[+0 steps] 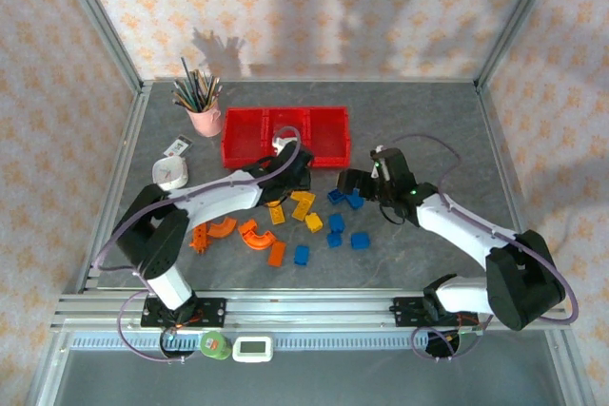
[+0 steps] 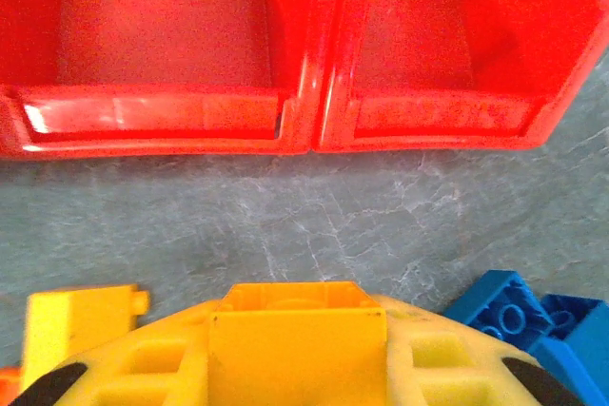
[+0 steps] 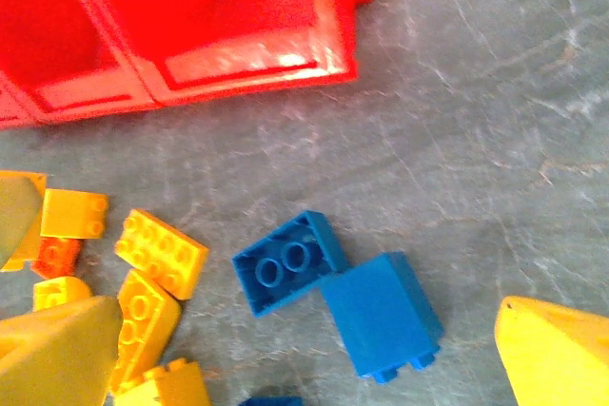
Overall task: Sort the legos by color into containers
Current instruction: Place the lego in the container.
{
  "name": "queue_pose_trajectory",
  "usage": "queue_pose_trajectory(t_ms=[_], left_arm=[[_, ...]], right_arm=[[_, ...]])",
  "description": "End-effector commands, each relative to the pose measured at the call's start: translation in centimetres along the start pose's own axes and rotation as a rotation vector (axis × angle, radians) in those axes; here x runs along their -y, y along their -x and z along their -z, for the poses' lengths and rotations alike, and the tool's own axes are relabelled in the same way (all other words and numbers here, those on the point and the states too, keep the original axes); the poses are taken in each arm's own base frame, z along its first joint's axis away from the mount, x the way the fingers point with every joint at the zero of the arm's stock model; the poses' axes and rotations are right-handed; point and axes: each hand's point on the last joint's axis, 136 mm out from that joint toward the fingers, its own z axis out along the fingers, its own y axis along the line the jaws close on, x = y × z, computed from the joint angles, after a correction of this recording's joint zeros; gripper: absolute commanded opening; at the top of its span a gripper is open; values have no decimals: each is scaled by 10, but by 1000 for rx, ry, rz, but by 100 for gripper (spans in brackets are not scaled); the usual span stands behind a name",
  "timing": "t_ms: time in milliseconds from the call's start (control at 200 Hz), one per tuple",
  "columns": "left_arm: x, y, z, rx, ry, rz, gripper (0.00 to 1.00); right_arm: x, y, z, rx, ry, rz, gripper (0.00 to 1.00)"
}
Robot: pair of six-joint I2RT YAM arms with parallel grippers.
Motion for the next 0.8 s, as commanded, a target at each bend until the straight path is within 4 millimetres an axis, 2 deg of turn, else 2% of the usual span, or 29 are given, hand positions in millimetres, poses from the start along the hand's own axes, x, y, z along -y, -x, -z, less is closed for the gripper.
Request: queue_pose_trajectory(t_ms=[0,135,295,400,516,676,796], left_arm=[[-17,15,23,67,60,-28,15],[-43,42,42,139,134,-24,15],[-88,74,45,198,218,40,15],[-116,91,38,214,272,74,15],[-138,108,24,223,318,94,15],[-149,130,0,223,349,84,16],[-161,138,-22,200,401,69,18]], right_arm=[[-29,13,6,22,73,27,100],[-51,18,5,42,151,4,100],[-73,24,2,68,195,-3,100],[-81,29,-2,86,198,-4,100],[-84,33,-5,101,202,-11,100],[-84,39,-8,117,187,-10,100],[-85,43,-8,127,181,-7,100]])
